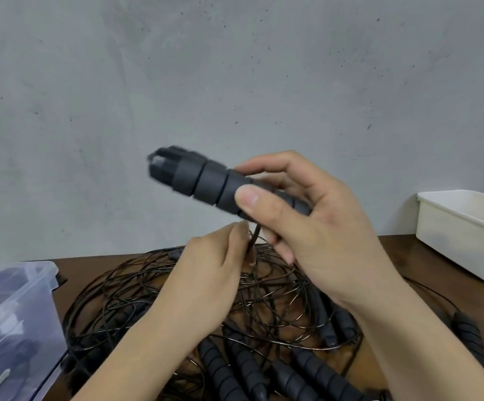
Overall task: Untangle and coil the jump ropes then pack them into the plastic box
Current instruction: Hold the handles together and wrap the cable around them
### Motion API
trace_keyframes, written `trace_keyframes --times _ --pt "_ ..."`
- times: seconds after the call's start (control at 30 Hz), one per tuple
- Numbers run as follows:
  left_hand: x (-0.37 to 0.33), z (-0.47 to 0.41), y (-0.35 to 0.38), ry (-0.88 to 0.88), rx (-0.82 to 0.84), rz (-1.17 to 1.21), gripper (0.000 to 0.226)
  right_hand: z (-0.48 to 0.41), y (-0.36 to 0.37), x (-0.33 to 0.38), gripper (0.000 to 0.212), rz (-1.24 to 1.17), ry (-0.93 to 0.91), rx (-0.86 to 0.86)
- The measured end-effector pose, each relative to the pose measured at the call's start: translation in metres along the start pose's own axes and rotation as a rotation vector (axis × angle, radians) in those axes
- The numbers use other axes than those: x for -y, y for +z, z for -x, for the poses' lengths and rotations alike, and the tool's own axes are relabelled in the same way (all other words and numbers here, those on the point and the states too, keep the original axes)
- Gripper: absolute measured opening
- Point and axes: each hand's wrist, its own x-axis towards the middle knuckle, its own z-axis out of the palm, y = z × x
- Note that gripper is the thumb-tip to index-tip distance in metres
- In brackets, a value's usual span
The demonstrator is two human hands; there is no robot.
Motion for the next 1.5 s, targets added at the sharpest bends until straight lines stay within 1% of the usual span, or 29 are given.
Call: trace_keyframes --times 0.1,0.2,0.3,0.4,0.5,0.6,0.7,0.8,0.9,1.03,1.13,1.2,1.27,1.3,1.33,1.37,1.4,1.43,1.5 --pt "-0.015 0.009 -0.016 0.128 0.102 -0.054 0.049 -0.003 -0.003 -0.01 0.021 0.135 -0.073 -0.134" --pt "-0.021 0.015 -0.033 0.144 0.164 -0.135 0.044 -0.005 -0.001 -0.023 0.023 0.311 -0.089 -0.158" --pt "-0.021 0.017 -0.05 0.18 0.161 -0.178 0.037 -0.006 0.003 -0.034 0.03 0.475 -0.098 -0.148" --pt "-0.016 0.016 -0.066 0.223 0.134 -0.192 0.033 -0.008 0.003 -0.038 0.03 0.538 -0.068 -0.117" --pt "-0.013 0.017 -0.081 0.22 0.109 -0.128 0.028 -0.011 -0.001 -0.039 0.026 0.475 -0.003 -0.089" --pt "-0.011 0.017 -0.086 0.266 0.03 -0.121 0.028 -0.011 -0.002 -0.038 0.024 0.41 0.076 0.008" --pt "-0.011 0.015 -0.087 0.311 -0.069 -0.154 0.026 -0.011 0.0 -0.034 0.027 0.319 0.145 0.136" --pt "-0.008 0.012 -0.086 0.351 -0.088 -0.243 0.025 -0.01 -0.005 -0.027 0.032 0.363 0.19 0.264" --pt "-0.005 0.009 -0.084 0.342 -0.049 -0.245 0.031 -0.006 -0.009 -0.016 0.028 0.42 0.247 0.411" --pt "0.0 0.005 -0.082 0.266 0.073 -0.049 0.038 0.001 -0.013 0.002 0.032 0.504 0.295 0.585" --pt "0.012 -0.002 -0.081 0.252 0.19 0.083 0.043 0.003 -0.021 0.017 0.031 0.41 0.311 0.679" --pt "0.019 -0.008 -0.079 0.251 0.244 0.233 0.044 0.005 -0.024 0.023 0.029 0.242 0.299 0.707" --pt "0.025 -0.013 -0.073 0.232 0.27 0.37 0.055 0.007 -0.025 0.024 0.032 0.086 0.276 0.67" --pt "0.027 -0.015 -0.069 0.218 0.272 0.425 0.059 0.007 -0.026 0.022 0.033 0.054 0.254 0.627" --pt "0.027 -0.016 -0.064 0.213 0.27 0.461 0.058 0.005 -0.026 0.02 0.034 0.055 0.234 0.576" --pt "0.027 -0.016 -0.059 0.217 0.261 0.45 0.05 0.003 -0.026 0.016 0.036 0.059 0.224 0.524" --pt "0.026 -0.016 -0.052 0.214 0.229 0.389 0.036 0.002 -0.026 0.013 0.042 0.042 0.224 0.471" --pt "0.023 -0.016 -0.045 0.197 0.188 0.313 0.027 0.0 -0.026 0.009 0.049 -0.019 0.233 0.413" --pt "0.016 -0.012 -0.033 0.123 0.104 0.261 0.04 -0.003 -0.023 0.006 0.059 -0.194 0.256 0.273"
